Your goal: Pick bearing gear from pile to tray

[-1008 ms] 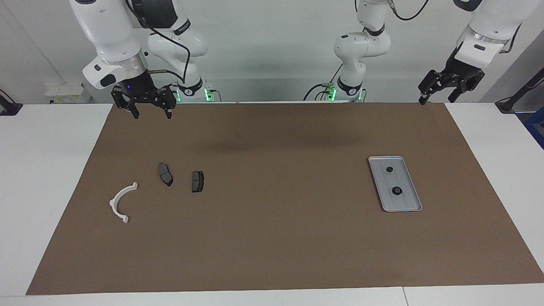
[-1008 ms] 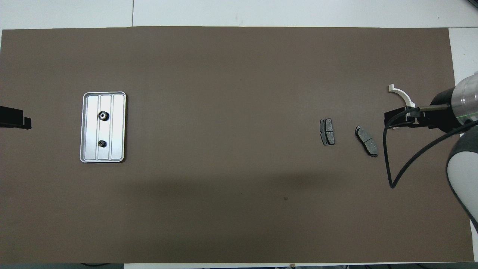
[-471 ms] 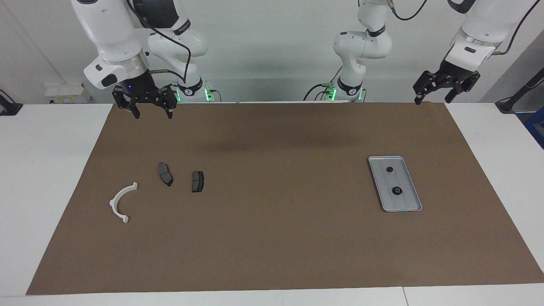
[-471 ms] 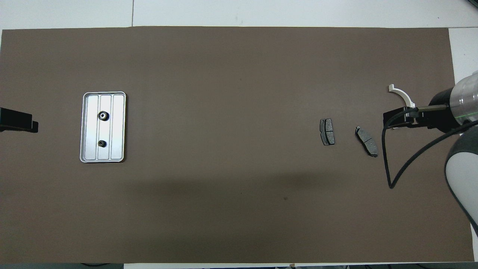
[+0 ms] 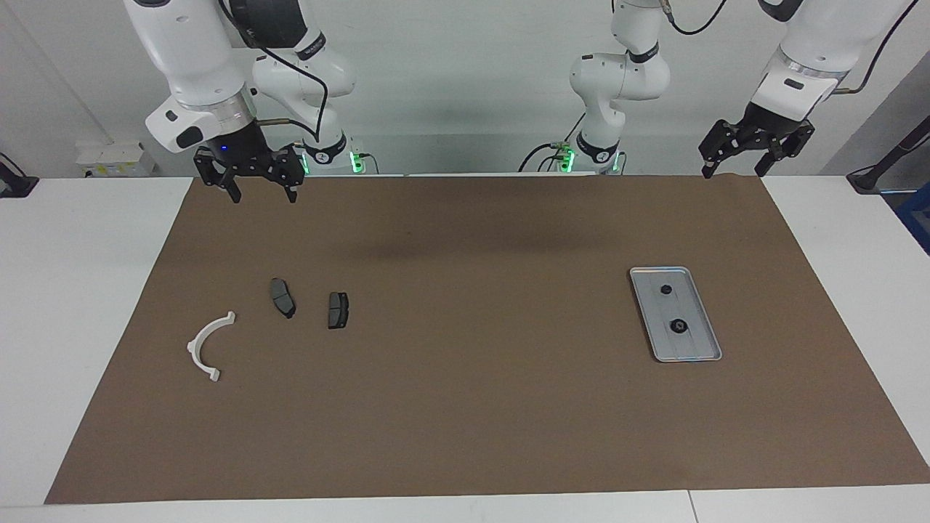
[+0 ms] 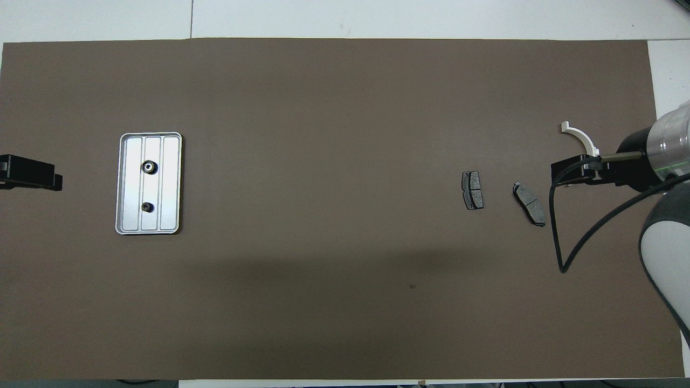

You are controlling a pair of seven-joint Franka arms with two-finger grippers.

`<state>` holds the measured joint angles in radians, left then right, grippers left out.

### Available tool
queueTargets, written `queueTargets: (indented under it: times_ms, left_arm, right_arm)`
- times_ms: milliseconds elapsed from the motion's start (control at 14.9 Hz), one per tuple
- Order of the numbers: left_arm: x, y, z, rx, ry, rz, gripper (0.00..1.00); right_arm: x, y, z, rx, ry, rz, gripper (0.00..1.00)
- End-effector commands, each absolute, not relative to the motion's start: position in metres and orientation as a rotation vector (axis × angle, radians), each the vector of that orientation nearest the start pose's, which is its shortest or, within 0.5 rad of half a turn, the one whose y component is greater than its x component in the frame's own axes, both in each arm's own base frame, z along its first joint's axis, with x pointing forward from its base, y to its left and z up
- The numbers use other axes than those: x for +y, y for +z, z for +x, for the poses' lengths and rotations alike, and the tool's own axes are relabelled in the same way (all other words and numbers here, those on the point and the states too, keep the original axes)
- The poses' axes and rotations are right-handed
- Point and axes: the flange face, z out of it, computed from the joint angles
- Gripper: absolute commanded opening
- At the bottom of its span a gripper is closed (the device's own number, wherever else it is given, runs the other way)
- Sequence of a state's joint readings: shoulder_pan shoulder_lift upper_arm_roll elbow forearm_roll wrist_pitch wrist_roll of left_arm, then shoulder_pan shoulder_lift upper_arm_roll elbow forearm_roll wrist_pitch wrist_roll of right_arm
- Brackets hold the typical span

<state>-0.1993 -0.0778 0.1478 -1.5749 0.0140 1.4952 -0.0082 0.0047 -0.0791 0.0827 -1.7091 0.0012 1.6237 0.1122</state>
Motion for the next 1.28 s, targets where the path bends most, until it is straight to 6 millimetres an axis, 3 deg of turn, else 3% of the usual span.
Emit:
queueTargets:
  times_ms: [0,269,1210]
  left_arm:
    - [-0.021,0.662,0.526,0.106,-0.011,-3.129,1.0]
    - [-0.022,0.661,0.534,0.126,-0.083,-3.126,1.0]
    - [-0.02,0.66,0.533,0.187,-0.112,-3.129,1.0]
  right_arm:
    - [0.049,0.604,0.528,0.062,0.029,-3.128,1.0]
    - [0.048,0.605,0.528,0.062,0.024,-3.128,1.0]
    - [0.044,0.615,0.525,0.067,-0.012,-3.127,1.0]
